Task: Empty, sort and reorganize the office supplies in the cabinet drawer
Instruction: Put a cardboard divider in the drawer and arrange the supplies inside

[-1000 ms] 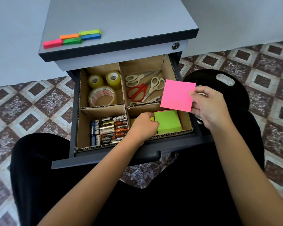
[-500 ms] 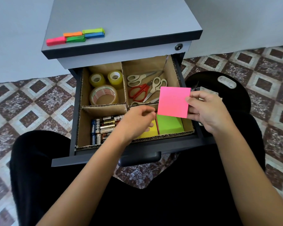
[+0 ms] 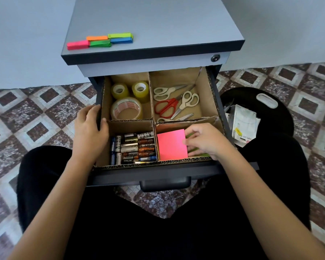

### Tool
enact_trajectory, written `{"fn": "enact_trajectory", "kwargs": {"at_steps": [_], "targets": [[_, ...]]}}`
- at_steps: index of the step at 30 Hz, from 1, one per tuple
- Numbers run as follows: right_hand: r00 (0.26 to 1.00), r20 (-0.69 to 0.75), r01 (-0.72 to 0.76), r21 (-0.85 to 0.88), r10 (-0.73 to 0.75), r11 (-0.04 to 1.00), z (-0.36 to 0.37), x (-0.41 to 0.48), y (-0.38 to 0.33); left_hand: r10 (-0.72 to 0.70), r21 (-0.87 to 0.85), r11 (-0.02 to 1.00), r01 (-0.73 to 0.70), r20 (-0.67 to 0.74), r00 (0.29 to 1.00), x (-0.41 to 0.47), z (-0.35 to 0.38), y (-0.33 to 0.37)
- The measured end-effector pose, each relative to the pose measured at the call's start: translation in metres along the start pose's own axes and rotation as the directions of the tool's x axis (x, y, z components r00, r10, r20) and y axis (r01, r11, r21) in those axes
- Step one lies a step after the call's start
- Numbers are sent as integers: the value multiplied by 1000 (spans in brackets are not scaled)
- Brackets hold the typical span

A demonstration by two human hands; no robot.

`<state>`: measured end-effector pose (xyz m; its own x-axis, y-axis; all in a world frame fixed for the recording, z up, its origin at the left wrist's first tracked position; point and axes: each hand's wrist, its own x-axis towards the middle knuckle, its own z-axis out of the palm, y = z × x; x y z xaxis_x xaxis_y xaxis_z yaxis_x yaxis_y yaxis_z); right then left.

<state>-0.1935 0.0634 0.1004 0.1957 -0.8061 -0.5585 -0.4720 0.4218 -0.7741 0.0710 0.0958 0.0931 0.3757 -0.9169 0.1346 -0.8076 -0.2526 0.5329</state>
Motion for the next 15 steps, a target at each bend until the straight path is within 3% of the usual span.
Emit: {"fn": "enact_trajectory", "kwargs": {"at_steps": [6, 12, 15], "targets": [[970, -201, 41, -422, -137, 906, 14, 15, 10, -142, -53, 987, 149, 118, 983, 1, 7, 4], [955, -211, 78, -507, -211, 858, 19, 14, 13, -168, -16, 985, 172, 152, 974, -1, 8, 4], [947, -252, 64, -460, -199, 886, 20, 16, 16, -168, -7, 985, 171, 151, 974, -1, 8, 2]]}}
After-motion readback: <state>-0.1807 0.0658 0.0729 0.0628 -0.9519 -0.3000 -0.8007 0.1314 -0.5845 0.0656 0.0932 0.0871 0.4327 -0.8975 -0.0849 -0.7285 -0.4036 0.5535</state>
